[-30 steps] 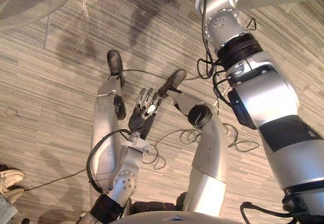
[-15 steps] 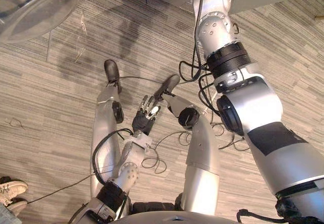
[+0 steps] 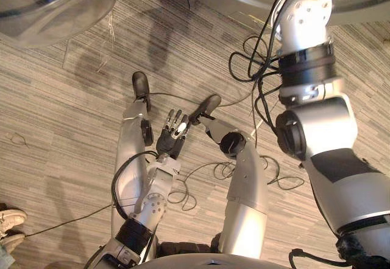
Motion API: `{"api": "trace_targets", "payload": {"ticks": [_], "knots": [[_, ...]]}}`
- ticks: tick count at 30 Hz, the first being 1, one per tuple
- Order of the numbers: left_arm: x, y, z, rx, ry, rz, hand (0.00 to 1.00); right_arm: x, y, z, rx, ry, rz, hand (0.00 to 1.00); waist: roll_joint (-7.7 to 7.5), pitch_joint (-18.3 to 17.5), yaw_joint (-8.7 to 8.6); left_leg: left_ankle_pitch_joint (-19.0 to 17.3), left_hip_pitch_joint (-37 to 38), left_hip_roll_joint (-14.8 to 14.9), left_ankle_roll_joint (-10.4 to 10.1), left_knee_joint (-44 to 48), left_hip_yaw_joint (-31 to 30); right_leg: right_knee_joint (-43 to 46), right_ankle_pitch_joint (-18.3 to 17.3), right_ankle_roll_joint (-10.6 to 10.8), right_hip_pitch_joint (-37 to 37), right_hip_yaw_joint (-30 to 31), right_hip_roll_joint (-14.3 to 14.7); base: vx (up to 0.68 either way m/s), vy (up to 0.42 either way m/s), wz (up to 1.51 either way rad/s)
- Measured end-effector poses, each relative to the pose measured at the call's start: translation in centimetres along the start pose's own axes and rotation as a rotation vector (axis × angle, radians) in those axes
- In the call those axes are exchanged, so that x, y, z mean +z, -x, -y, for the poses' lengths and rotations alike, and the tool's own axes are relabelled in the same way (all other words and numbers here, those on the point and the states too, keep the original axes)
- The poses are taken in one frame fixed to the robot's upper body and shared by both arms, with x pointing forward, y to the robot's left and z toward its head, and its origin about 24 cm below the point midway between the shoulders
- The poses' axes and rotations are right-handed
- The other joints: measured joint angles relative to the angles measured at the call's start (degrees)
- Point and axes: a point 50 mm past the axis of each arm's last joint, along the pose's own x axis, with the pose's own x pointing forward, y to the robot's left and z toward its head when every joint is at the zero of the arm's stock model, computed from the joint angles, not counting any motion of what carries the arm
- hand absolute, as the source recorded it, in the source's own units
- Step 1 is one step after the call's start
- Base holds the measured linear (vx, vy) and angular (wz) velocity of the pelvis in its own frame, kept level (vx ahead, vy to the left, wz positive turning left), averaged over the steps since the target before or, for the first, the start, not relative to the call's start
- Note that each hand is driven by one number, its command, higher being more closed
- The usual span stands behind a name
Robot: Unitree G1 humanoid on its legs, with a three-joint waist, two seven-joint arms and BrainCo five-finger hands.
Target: Pick up the laundry basket with both hands and put the clothes into the washing machine.
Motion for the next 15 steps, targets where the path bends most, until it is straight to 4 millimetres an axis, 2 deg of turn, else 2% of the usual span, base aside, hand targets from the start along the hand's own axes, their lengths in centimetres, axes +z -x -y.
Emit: {"api": "trace_targets", "payload": {"ticks": [2,3,6,8,12,15], "knots": [[-0.3,0.1,0.0,-0.007,-0.016,-0.022,0.00,-0.8,-0.4,0.7,-0.046,0.038,-0.039,1.00,0.00,0.00,-0.17,0.12,0.04,0.08,-0.08,-1.32,0.82,-0.77,0.20,0.38,-0.52,0.05,-0.01,-0.06,0.015,-0.02],[-0.6,0.2,0.1,-0.015,-0.026,-0.046,0.00,-2.0,-0.3,1.6,-0.080,0.105,-0.098,1.00,0.00,0.00,0.02,0.60,0.03,0.19,-0.25,-1.90,1.22,-0.98,0.33,0.55,-0.94,0.04,-0.11,-0.05,0.003,-0.06],[-1.2,0.4,0.3,-0.030,-0.028,-0.070,0.00,-3.9,0.3,3.2,-0.121,0.215,-0.199,1.00,0.00,0.00,0.89,0.69,-0.22,0.22,-0.39,-2.48,1.12,-0.99,0.31,0.51,-1.56,-0.08,-0.02,-0.01,-0.002,-0.02],[-1.3,0.4,0.5,-0.040,-0.025,-0.075,0.00,-4.3,0.3,3.1,-0.103,0.269,-0.221,1.00,0.00,0.00,1.13,0.99,-0.70,0.21,-0.82,-3.42,1.11,-1.35,0.26,0.43,-2.23,-0.50,0.02,-0.02,-0.032,0.04],[-1.7,0.5,1.0,-0.067,-0.008,-0.089,0.00,-3.6,-0.5,2.6,-0.076,0.375,-0.215,1.00,0.01,0.00,1.87,2.19,-1.79,0.23,-0.90,-3.90,0.16,-1.10,0.10,0.01,-2.69,-1.63,0.12,0.00,-0.036,0.06],[-1.8,0.6,1.5,-0.087,-0.005,-0.093,0.00,-2.1,-1.6,0.9,-0.015,0.462,-0.164,1.00,0.01,0.00,2.07,2.63,-2.42,0.06,-0.82,-3.40,-0.52,-0.54,-0.32,-1.14,-2.70,-2.18,0.11,0.02,-0.043,0.06]]}}
